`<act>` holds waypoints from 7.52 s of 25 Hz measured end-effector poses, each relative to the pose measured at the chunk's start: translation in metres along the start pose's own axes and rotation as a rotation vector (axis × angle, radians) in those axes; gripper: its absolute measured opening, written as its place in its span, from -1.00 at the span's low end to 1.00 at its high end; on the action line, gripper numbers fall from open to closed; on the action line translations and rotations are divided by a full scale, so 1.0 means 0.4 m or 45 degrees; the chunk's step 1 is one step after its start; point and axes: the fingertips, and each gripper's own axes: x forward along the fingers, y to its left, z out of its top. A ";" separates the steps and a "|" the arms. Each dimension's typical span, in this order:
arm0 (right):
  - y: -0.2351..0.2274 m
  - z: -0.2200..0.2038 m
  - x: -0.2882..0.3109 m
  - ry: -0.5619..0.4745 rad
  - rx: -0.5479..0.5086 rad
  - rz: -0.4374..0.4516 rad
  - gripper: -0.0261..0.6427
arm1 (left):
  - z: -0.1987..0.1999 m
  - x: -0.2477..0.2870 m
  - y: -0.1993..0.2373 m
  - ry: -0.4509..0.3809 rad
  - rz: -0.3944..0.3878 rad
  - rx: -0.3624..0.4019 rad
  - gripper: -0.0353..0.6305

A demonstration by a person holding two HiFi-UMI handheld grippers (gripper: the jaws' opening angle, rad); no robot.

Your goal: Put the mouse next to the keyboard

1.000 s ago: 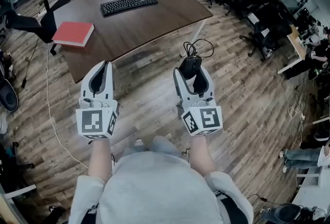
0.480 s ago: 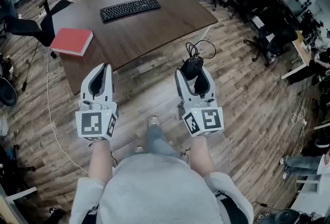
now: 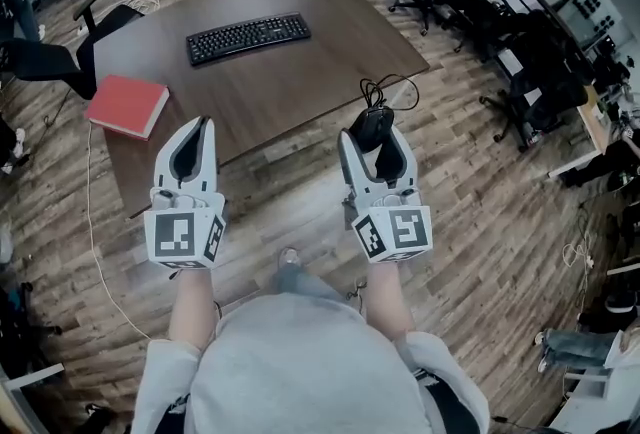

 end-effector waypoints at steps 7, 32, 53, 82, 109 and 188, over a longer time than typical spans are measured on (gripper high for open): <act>-0.125 -0.017 0.117 -0.006 -0.004 0.043 -0.17 | -0.005 0.166 -0.022 -0.026 0.036 0.015 -0.86; -0.314 -0.108 0.493 -0.001 0.039 0.021 -0.17 | -0.089 0.558 0.107 -0.036 0.040 0.016 -0.86; -0.341 -0.179 0.826 0.030 0.025 -0.097 -0.17 | -0.190 0.866 0.344 -0.028 -0.042 -0.051 -0.86; -0.580 -0.341 1.067 0.213 0.066 0.034 -0.17 | -0.281 1.041 0.351 0.069 0.187 -0.059 -0.86; -0.741 -0.804 1.291 0.718 0.198 0.238 -0.17 | -0.376 1.073 0.330 0.207 0.546 0.003 -0.86; -0.598 -0.756 1.174 0.793 0.201 0.228 -0.87 | -0.327 0.885 0.340 0.217 0.521 0.032 -0.86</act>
